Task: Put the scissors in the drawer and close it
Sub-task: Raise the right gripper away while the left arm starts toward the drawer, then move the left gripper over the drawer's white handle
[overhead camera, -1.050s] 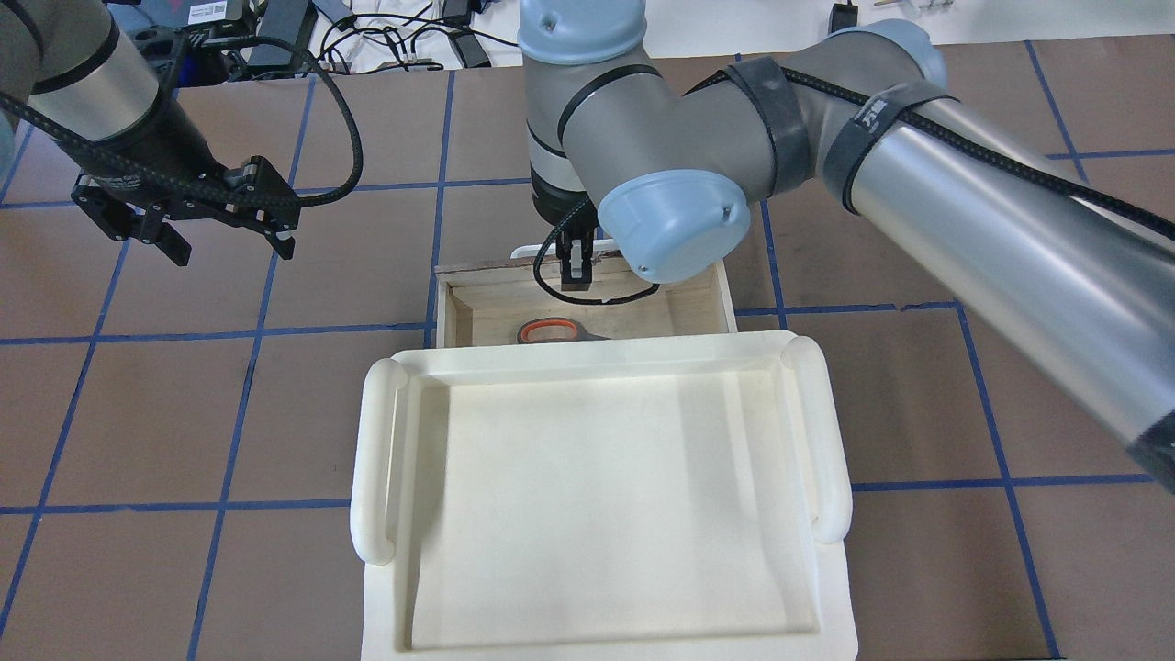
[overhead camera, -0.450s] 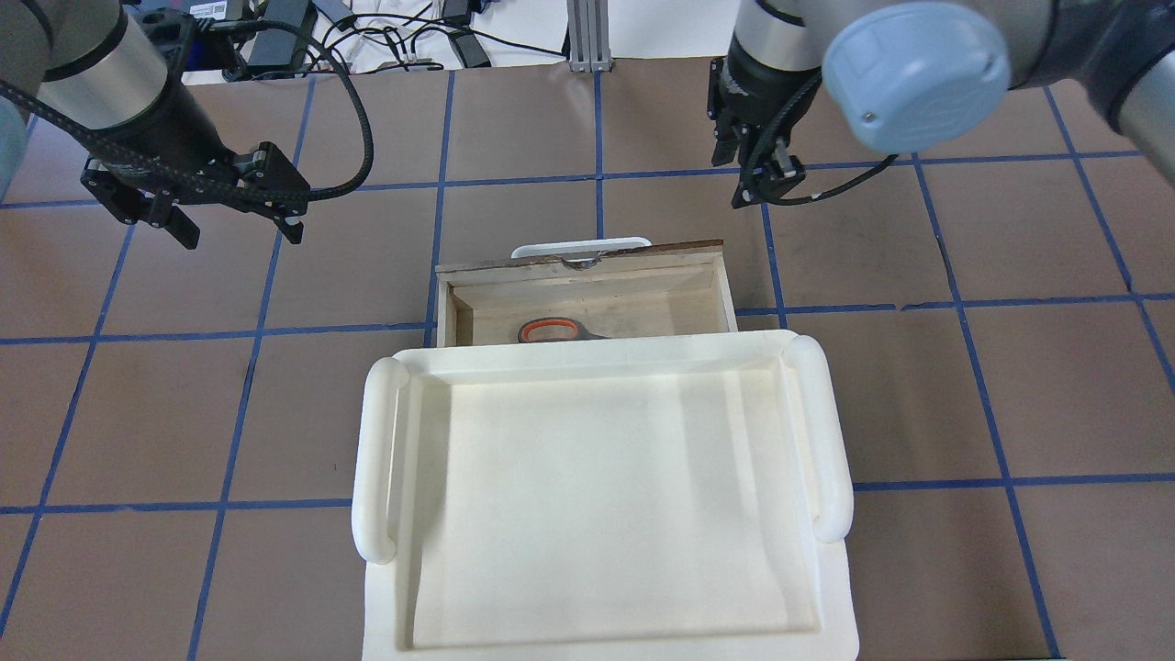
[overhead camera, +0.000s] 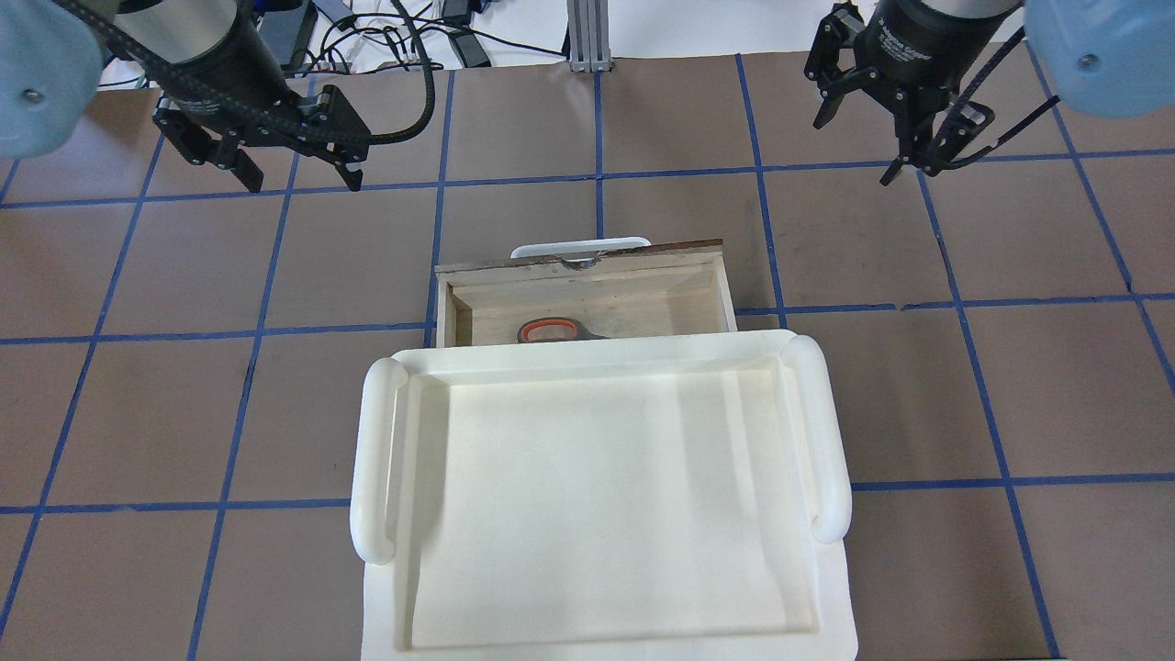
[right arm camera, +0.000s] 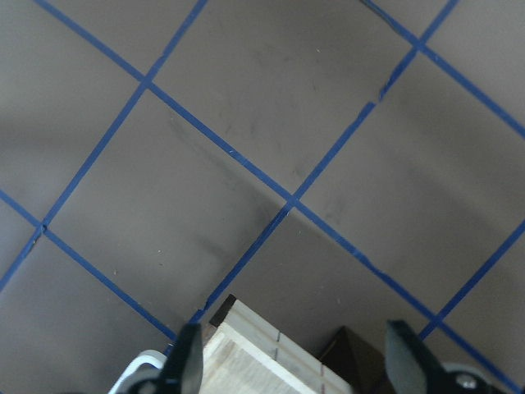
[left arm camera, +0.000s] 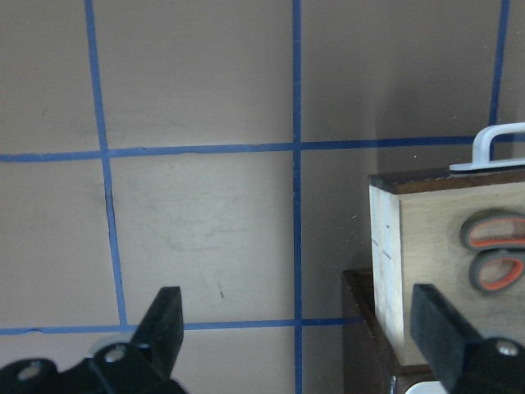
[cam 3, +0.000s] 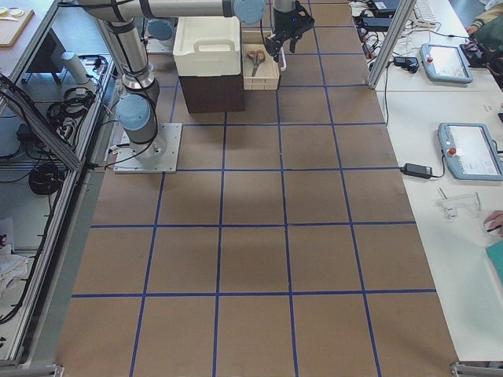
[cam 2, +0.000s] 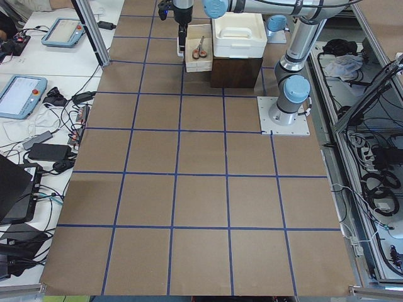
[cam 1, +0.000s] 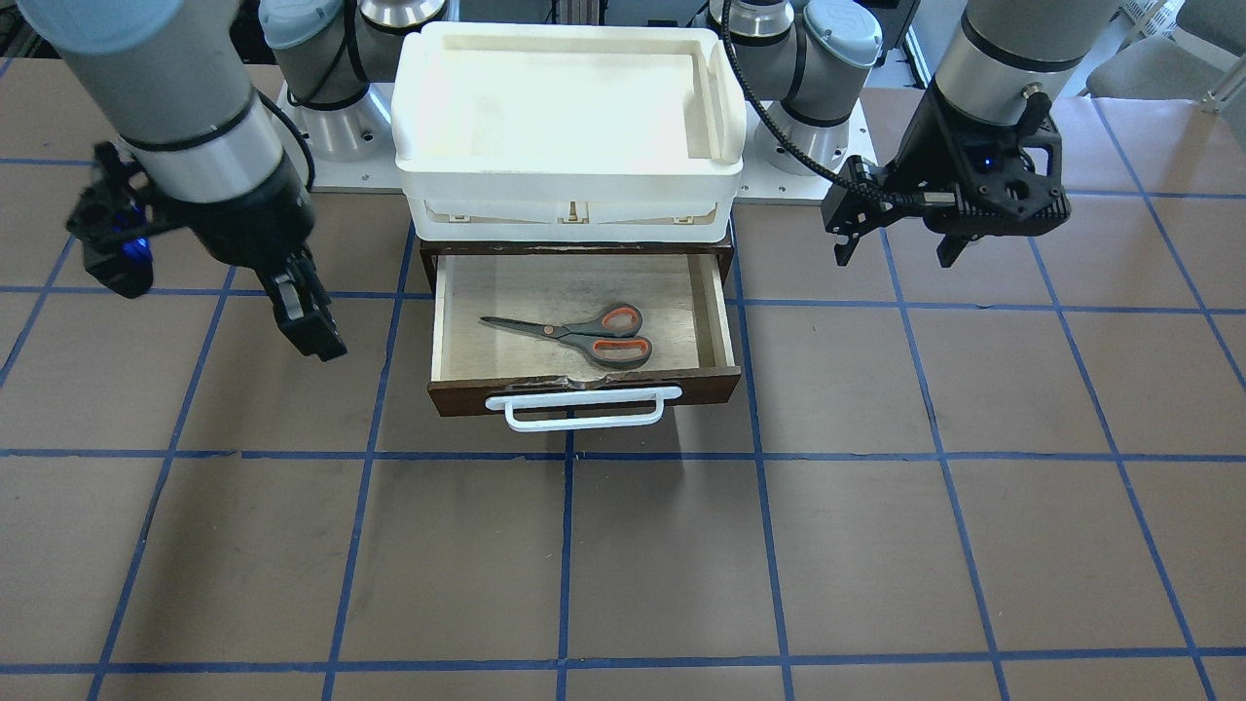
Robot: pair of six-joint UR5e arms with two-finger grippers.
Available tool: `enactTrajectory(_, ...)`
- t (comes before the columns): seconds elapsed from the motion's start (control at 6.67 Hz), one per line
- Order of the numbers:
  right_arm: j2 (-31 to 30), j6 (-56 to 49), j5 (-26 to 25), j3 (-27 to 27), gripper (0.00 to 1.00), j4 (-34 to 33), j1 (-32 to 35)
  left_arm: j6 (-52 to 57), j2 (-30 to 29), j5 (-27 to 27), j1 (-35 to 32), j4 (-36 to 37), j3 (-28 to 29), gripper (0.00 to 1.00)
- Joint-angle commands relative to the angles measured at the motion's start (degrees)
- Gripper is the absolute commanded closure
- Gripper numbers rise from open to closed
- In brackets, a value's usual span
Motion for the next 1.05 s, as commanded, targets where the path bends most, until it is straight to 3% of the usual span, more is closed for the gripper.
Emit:
enactTrajectory(0.0, -1.9, -15.6, -1.4, 0.0, 0.0, 0.0, -0.4, -6.8, -7.2, -0.4, -5.7, 7.6, 1.8, 0.0)
enactTrajectory(0.45, -0.2, -33.8, -0.6, 0.1, 0.0, -0.8, -0.4, -12.8, -16.8, -0.3, -11.7, 18.7, 2.0, 0.0)
enactTrajectory(0.75, -0.1, -35.2, -0.6, 0.3, 0.0, -0.3, 0.1, -16.0, -21.9, -0.4, -14.4, 25.4, 2.1, 0.0)
enactTrajectory(0.9, -0.2, -42.5, -0.6, 0.1, 0.0, 0.1, 0.0, -16.6, -24.0, -0.4, -14.8, 26.3, 2.4, 0.0)
